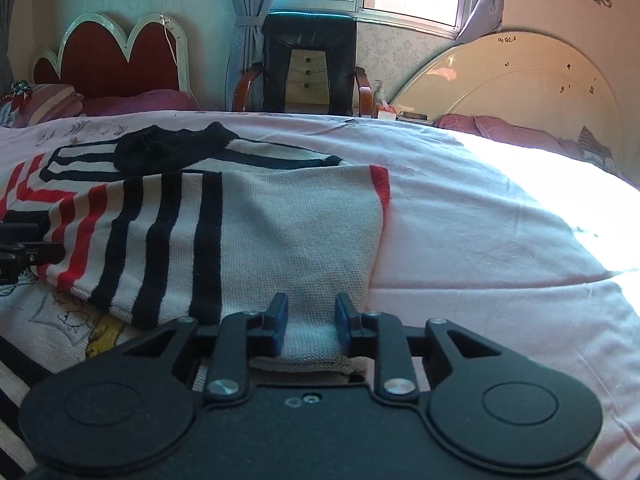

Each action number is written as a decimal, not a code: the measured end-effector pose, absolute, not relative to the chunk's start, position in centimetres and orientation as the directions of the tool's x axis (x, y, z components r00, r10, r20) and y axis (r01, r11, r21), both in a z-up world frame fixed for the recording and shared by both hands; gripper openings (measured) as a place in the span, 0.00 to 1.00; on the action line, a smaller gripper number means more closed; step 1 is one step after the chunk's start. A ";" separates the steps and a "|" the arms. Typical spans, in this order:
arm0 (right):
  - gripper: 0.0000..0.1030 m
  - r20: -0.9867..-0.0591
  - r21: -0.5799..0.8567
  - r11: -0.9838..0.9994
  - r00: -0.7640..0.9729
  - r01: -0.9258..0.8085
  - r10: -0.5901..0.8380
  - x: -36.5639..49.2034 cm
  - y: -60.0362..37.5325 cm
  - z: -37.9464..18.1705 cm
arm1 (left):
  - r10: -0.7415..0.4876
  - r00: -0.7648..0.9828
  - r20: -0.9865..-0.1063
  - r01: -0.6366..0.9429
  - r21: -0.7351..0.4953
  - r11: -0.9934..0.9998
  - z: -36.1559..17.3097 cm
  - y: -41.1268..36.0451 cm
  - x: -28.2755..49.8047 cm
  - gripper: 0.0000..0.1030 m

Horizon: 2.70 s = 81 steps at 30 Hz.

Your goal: Fold small clothes

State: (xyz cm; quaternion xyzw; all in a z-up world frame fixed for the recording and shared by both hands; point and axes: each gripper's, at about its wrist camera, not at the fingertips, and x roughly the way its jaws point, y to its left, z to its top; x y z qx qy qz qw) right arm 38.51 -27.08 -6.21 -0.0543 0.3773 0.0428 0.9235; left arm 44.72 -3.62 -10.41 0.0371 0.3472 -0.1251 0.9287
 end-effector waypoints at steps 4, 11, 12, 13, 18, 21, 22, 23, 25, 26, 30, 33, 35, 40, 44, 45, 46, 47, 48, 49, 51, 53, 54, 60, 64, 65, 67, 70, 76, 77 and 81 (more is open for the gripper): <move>0.35 -0.720 -0.078 0.992 0.694 -0.102 0.015 39.0 -26.5 -6.9 | -0.206 0.740 -0.640 0.265 -0.003 0.964 -10.7 -3.7 44.5 0.55; 0.32 -0.731 -0.103 0.993 0.682 -0.062 -0.033 39.1 -25.3 -5.5 | -0.207 0.758 -0.618 0.221 -0.055 0.974 -8.3 0.7 41.7 0.56; 0.32 -0.709 -0.082 0.994 0.705 -0.069 -0.009 38.5 -25.1 -4.8 | -0.195 0.772 -0.605 0.188 -0.076 0.979 -7.9 2.7 40.5 0.56; 0.32 -0.695 -0.062 0.995 0.719 -0.078 0.013 38.0 -24.9 -4.3 | -0.176 0.791 -0.586 0.131 -0.120 0.984 -7.7 5.8 38.8 0.56; 0.32 -0.685 0.000 0.994 0.724 -0.111 0.081 36.4 -23.2 -3.6 | 0.012 0.823 -0.568 -0.192 -0.259 0.947 -9.3 20.6 30.4 0.55; 0.33 -0.686 0.036 0.990 0.717 -0.135 0.123 36.3 -21.5 -3.8 | 0.119 0.807 -0.579 -0.395 -0.378 0.837 -10.9 28.1 27.1 0.55; 0.33 -0.688 0.053 0.989 0.713 -0.141 0.139 36.4 -20.8 -3.9 | 0.152 0.809 -0.568 -0.445 -0.423 0.789 -11.3 30.0 26.3 0.50; 0.33 -0.689 0.072 0.987 0.708 -0.145 0.154 36.5 -20.1 -4.0 | 0.186 0.801 -0.569 -0.495 -0.454 0.741 -11.6 31.7 25.8 0.41; 0.34 -0.690 0.097 0.984 0.703 -0.149 0.174 36.8 -19.0 -4.2 | 0.194 0.798 -0.571 -0.524 -0.496 0.693 -11.8 33.8 25.9 0.37; 0.34 -0.693 0.107 0.983 0.698 -0.147 0.180 37.1 -18.3 -4.3 | 0.191 0.802 -0.566 -0.523 -0.511 0.682 -11.9 34.4 26.2 0.37; 0.34 -0.688 0.147 0.978 0.694 -0.149 0.210 37.9 -16.5 -4.5 | 0.150 0.844 -0.514 -0.493 -0.636 0.594 -13.3 36.4 27.5 0.37; 0.34 -0.679 0.163 0.973 0.696 -0.163 0.231 38.4 -15.4 -4.5 | 0.130 0.881 -0.455 -0.459 -0.752 0.473 -14.7 37.9 27.9 0.37; 0.34 -0.676 0.168 0.971 0.696 -0.171 0.240 38.6 -15.0 -4.6 | 0.143 0.879 -0.454 -0.460 -0.731 0.504 -14.5 37.7 28.9 0.24; 0.34 -0.667 0.189 0.969 0.703 -0.161 0.246 39.5 -15.1 -4.7 | 0.064 0.903 -0.425 -0.306 -0.531 0.790 -10.1 31.5 34.0 0.05; 0.34 -0.653 0.233 0.963 0.711 -0.138 0.260 39.9 -16.0 -4.6 | -0.094 0.915 -0.393 -0.053 -0.347 0.936 -6.2 20.6 38.9 0.05; 0.34 -0.651 0.237 0.962 0.713 -0.134 0.259 40.0 -16.2 -4.5 | -0.140 0.905 -0.401 0.005 -0.320 0.947 -5.9 17.6 40.1 0.05; 0.34 -0.648 0.243 0.962 0.717 -0.127 0.258 40.0 -16.6 -4.4 | -0.180 0.894 -0.410 0.051 -0.306 0.951 -5.9 15.1 41.1 0.05; 0.34 -0.644 0.252 0.961 0.721 -0.117 0.257 40.0 -17.0 -4.3 | -0.217 0.878 -0.426 0.098 -0.285 0.954 -6.0 12.2 42.2 0.05; 0.34 -0.641 0.259 0.960 0.724 -0.109 0.255 39.9 -17.4 -4.1 | -0.243 0.861 -0.447 0.134 -0.262 0.956 -6.3 9.4 43.2 0.05; 0.35 -0.638 0.270 0.958 0.727 -0.096 0.253 39.9 -17.9 -4.0 | -0.276 0.838 -0.471 0.173 -0.251 0.952 -6.8 6.8 44.1 0.05; 0.36 -0.638 0.288 0.955 0.730 -0.069 0.245 39.9 -18.8 -3.9 | -0.321 0.792 -0.519 0.230 -0.232 0.945 -8.1 2.6 45.5 0.05; 0.36 -0.646 0.308 0.950 0.723 -0.044 0.243 39.8 -19.4 -4.1 | -0.344 0.737 -0.582 0.268 -0.215 0.939 -9.5 -1.1 46.1 0.05; 0.37 -0.649 0.325 0.945 0.717 -0.042 0.255 39.7 -19.6 -4.3 | -0.334 0.714 -0.616 0.275 -0.192 0.942 -9.8 -2.9 45.4 0.05; 0.42 -0.623 0.393 0.916 0.710 -0.079 0.329 38.8 -18.9 -4.4 | -0.321 0.755 -0.572 0.306 -0.126 0.944 -8.2 -2.2 40.3 0.44; 0.43 -0.604 0.386 0.905 0.693 -0.178 0.394 38.6 -16.4 -4.1 | -0.288 0.780 -0.556 0.243 -0.155 0.958 -7.3 3.8 36.9 0.44; 0.43 -0.605 0.361 0.909 0.689 -0.208 0.398 38.6 -15.5 -4.0 | -0.262 0.784 -0.562 0.213 -0.152 0.965 -7.4 5.0 36.1 0.44; 0.42 -0.609 0.300 0.911 0.678 -0.283 0.411 38.6 -13.3 -4.0 | -0.187 0.795 -0.577 0.127 -0.143 0.982 -8.1 8.2 34.9 0.44; 0.44 -0.620 0.163 0.902 0.669 -0.401 0.409 38.5 -9.4 -4.1 | -0.107 0.780 -0.617 0.028 -0.136 0.990 -9.4 11.4 34.4 0.44; 0.07 -0.638 -0.218 0.856 0.733 -0.468 0.238 39.0 -4.0 -5.5 | -0.063 0.793 -0.606 -0.001 -0.105 0.995 -10.6 12.8 36.7 0.44; 0.06 -0.625 -0.225 0.875 0.752 -0.429 0.208 39.3 -4.4 -5.1 | -0.065 0.795 -0.603 0.003 -0.104 0.995 -10.7 12.7 37.2 0.44; 0.06 -0.566 -0.075 0.967 0.809 -0.244 0.160 39.4 -9.4 -2.4 | -0.067 0.798 -0.599 -0.004 -0.116 0.993 -10.8 12.6 38.2 0.44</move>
